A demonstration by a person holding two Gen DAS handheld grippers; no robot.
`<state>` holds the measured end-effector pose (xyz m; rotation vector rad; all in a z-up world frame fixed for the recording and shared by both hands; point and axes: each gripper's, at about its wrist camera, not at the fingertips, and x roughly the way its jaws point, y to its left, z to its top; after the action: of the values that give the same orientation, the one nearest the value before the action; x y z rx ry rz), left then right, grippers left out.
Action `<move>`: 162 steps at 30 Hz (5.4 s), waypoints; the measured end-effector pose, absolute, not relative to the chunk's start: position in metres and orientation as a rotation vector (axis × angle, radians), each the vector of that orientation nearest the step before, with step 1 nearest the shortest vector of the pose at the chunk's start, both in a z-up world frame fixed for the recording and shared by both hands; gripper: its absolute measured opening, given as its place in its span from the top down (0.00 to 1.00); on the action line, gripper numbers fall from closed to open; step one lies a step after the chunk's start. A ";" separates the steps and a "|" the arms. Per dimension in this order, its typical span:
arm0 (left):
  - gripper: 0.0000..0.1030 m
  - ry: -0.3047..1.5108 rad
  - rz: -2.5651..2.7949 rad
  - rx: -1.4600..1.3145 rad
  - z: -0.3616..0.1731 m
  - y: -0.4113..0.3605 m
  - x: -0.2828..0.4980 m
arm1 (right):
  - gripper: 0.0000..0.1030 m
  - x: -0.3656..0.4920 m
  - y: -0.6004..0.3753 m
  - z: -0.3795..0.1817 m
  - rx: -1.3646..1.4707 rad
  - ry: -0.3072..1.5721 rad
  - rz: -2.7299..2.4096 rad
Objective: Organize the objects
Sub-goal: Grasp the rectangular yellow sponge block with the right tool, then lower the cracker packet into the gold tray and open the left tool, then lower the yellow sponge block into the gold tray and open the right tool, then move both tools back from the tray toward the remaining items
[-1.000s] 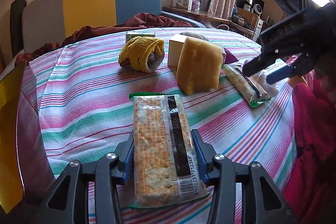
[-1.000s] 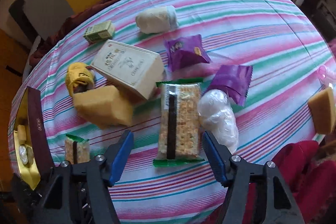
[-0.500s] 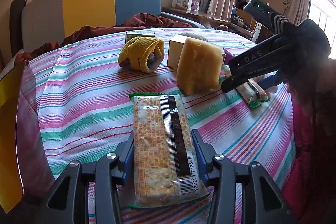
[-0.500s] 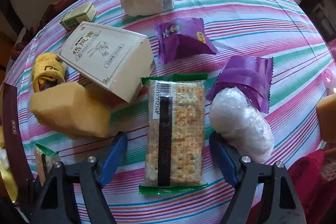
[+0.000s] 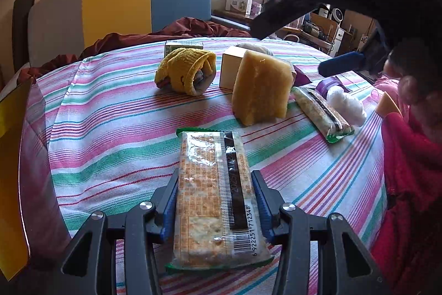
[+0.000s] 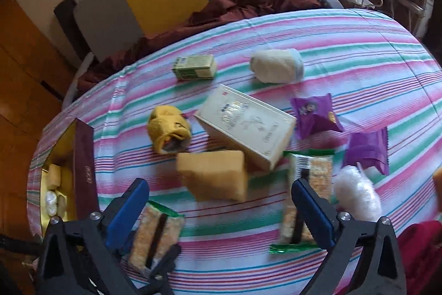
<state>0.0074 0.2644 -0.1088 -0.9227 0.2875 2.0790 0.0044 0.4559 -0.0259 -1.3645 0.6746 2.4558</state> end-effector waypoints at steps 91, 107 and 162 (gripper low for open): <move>0.51 0.075 2.801 -1.240 -0.022 -0.028 -0.054 | 0.53 0.003 0.443 -0.020 -1.287 0.510 2.611; 0.51 -0.149 2.818 -1.278 -0.032 -0.068 -0.043 | 0.52 -0.114 0.195 0.015 -1.635 0.322 3.054; 0.51 0.223 2.458 -1.129 0.001 0.112 -0.025 | 0.00 0.020 0.564 -0.030 -1.031 0.915 2.286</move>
<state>-0.0246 0.1125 0.0007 -1.1293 0.2227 2.4580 0.0198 0.5643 -0.0301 -1.0314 0.9153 2.2858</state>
